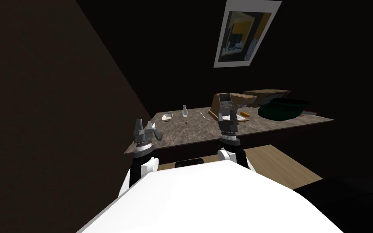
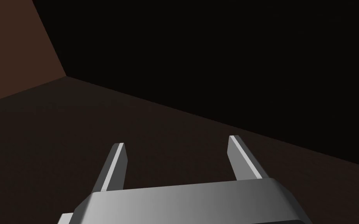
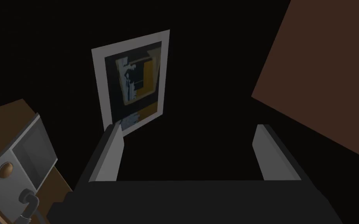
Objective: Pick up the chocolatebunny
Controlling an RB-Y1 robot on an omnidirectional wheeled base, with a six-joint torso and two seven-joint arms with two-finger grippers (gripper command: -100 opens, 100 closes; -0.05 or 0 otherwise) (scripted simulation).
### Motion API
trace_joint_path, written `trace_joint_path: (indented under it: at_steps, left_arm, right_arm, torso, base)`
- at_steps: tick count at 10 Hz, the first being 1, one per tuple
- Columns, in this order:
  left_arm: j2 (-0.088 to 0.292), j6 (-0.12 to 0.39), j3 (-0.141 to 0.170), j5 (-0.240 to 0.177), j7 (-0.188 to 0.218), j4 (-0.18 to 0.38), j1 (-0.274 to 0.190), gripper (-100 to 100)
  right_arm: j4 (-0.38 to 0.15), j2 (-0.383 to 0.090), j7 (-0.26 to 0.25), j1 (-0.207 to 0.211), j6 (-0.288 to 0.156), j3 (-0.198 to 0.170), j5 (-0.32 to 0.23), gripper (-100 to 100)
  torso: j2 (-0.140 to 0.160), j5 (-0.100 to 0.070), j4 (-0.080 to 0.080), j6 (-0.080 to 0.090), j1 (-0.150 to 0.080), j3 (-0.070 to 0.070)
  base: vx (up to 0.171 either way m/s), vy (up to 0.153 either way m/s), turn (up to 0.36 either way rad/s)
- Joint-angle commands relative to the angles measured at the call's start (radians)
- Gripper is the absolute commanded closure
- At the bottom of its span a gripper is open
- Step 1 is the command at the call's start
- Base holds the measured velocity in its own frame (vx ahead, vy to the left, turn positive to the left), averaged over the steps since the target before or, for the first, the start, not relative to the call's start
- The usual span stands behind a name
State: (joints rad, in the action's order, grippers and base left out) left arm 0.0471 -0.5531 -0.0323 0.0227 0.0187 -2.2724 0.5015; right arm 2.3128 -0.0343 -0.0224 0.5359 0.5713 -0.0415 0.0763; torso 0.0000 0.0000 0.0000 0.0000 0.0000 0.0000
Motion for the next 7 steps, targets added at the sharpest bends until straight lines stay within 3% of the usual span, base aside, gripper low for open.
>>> trace_joint_path:
  at_steps: [1, 7]
  left_arm:
    - [0.0, 0.0, 0.0, 0.0, 0.0, 0.0, 0.0, 0]
    - [0.0, 0.0, 0.0, 0.0, 0.0, 0.0, 0.0, 0]
  right_arm:
    - [-0.017, -0.049, 0.01, -0.009, -0.006, -0.001, -0.01, -100]
    - [-0.105, -0.221, 0.065, -0.061, -0.037, -0.003, -0.07, -100]
  torso:
    - [0.0, 0.0, 0.0, 0.0, 0.0, 0.0]
    - [0.004, 0.001, 0.001, 0.0, 0.004, 0.003]
  base:
    - [-0.028, 0.021, 0.061]
    - [-0.061, 0.053, 0.077]
